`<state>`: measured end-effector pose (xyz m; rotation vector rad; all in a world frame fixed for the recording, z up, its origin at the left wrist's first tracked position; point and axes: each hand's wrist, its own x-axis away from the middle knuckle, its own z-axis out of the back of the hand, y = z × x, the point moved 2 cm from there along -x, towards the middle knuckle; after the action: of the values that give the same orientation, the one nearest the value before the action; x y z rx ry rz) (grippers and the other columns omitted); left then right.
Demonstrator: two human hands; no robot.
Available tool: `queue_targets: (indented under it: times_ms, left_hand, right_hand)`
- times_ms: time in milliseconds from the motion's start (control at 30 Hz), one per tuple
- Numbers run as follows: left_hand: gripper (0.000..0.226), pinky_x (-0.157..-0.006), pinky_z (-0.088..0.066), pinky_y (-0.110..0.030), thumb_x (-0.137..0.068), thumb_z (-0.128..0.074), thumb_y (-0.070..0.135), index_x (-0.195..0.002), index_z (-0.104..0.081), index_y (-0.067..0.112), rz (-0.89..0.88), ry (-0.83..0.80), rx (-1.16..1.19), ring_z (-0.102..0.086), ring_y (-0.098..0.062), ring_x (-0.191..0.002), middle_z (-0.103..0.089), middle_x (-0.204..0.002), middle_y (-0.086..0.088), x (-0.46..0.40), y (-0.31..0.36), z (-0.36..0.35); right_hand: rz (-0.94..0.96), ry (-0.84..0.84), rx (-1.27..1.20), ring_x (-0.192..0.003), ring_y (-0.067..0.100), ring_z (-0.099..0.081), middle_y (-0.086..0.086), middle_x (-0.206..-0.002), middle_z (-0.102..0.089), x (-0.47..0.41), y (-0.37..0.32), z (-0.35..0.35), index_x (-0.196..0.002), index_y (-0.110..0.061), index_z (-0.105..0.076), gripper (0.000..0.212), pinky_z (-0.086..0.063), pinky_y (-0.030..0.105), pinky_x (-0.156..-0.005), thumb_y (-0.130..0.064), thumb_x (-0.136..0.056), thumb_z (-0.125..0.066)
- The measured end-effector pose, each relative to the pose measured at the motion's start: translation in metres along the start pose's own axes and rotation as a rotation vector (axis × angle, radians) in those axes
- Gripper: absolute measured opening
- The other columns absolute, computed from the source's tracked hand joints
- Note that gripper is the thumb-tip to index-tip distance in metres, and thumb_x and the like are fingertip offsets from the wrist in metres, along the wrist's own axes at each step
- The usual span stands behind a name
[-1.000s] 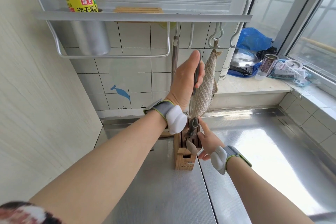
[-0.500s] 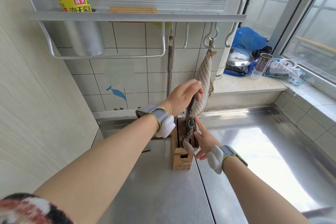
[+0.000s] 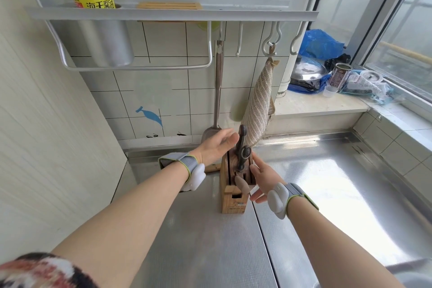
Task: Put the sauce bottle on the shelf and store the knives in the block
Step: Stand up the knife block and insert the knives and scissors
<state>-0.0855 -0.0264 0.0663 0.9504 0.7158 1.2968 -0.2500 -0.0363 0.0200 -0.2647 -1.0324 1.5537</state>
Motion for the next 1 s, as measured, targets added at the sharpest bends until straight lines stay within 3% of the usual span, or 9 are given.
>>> queue_targets:
  times_ms: [100,167,267,400,500,600,767,900,1000]
  left_hand:
    - [0.157,-0.112,-0.017,-0.025,-0.025,-0.029,0.103,-0.151,-0.011,0.011,0.081,-0.091,-0.048,-0.023,-0.014,-0.143,-0.022,-0.158,-0.006,0.007,-0.014,0.0]
    - [0.152,-0.114,-0.016,-0.027,-0.033,-0.043,0.099,-0.152,-0.003,0.014,0.157,-0.2,-0.135,-0.017,-0.016,-0.147,-0.015,-0.16,-0.003,0.012,-0.023,0.0]
    - [0.133,-0.115,-0.017,-0.029,-0.061,-0.081,0.055,-0.151,0.011,0.022,0.25,-0.285,-0.281,-0.014,-0.016,-0.148,-0.007,-0.161,0.002,0.019,-0.039,-0.004]
    - [0.137,-0.117,-0.023,-0.035,-0.055,-0.091,0.031,-0.15,0.008,0.024,0.192,-0.142,-0.342,-0.019,-0.021,-0.146,-0.012,-0.161,-0.002,0.023,-0.046,-0.016]
    - [0.124,-0.108,-0.029,-0.03,-0.055,-0.091,0.026,-0.147,-0.007,0.024,0.154,0.0,-0.279,-0.031,-0.021,-0.14,-0.028,-0.153,-0.003,0.025,-0.055,-0.019]
    - [0.117,-0.103,-0.028,-0.025,-0.054,-0.09,0.026,-0.144,-0.013,0.023,0.117,0.081,-0.245,-0.034,-0.019,-0.136,-0.029,-0.148,-0.001,0.035,-0.066,-0.014]
    - [0.116,-0.106,-0.039,-0.041,-0.054,-0.087,0.029,-0.143,-0.012,0.03,0.098,0.038,-0.381,-0.037,-0.023,-0.128,-0.023,-0.137,0.0,0.052,-0.067,0.008]
    - [0.111,-0.091,-0.044,-0.034,-0.056,-0.086,0.026,-0.142,-0.015,0.027,0.131,0.005,-0.488,-0.044,-0.02,-0.114,-0.024,-0.12,0.006,0.07,-0.068,0.03]
    - [0.114,-0.078,-0.044,-0.03,-0.053,-0.087,0.032,-0.141,-0.014,0.031,0.181,0.015,-0.541,-0.046,-0.017,-0.109,-0.023,-0.116,0.012,0.081,-0.07,0.042]
  right_hand:
    - [0.002,-0.003,0.012,-0.094,0.047,-0.066,0.022,-0.123,-0.06,-0.001,0.0,0.0,-0.145,-0.043,-0.02,0.048,-0.054,0.05,-0.079,-0.023,-0.102,-0.026]
    - [0.005,0.0,0.004,-0.093,0.046,-0.066,0.018,-0.123,-0.061,-0.001,0.0,0.0,-0.144,-0.044,-0.022,0.047,-0.055,0.049,-0.077,-0.023,-0.102,-0.026]
    - [-0.022,-0.036,-0.054,-0.087,0.048,-0.068,0.013,-0.122,-0.058,0.001,0.0,-0.001,-0.142,-0.049,-0.021,0.047,-0.058,0.055,-0.076,-0.025,-0.102,-0.025]
    - [-0.041,-0.061,-0.111,-0.082,0.047,-0.069,0.013,-0.12,-0.057,0.002,0.0,-0.002,-0.141,-0.05,-0.024,0.046,-0.058,0.054,-0.076,-0.026,-0.102,-0.026]
    - [-0.015,-0.087,-0.133,-0.077,0.042,-0.067,0.012,-0.117,-0.056,0.003,0.0,-0.006,-0.142,-0.047,-0.025,0.046,-0.057,0.052,-0.076,-0.025,-0.102,-0.027]
    - [-0.001,-0.136,-0.129,-0.071,0.038,-0.066,0.012,-0.119,-0.055,0.002,-0.008,-0.015,-0.142,-0.044,-0.027,0.044,-0.058,0.054,-0.079,-0.025,-0.102,-0.028]
    - [0.036,-0.219,-0.138,-0.064,0.029,-0.067,0.011,-0.119,-0.059,-0.003,-0.021,-0.034,-0.141,-0.044,-0.03,0.042,-0.061,0.044,-0.073,-0.029,-0.101,-0.032]
    - [0.043,-0.318,-0.173,-0.063,0.025,-0.068,0.015,-0.093,-0.066,-0.007,-0.032,-0.051,-0.142,-0.043,-0.029,0.044,-0.061,0.039,-0.07,-0.031,-0.1,-0.039]
    - [0.043,-0.386,-0.172,-0.064,0.024,-0.07,0.016,-0.091,-0.064,-0.012,-0.041,-0.06,-0.143,-0.043,-0.028,0.048,-0.062,0.035,-0.066,-0.032,-0.099,-0.044]
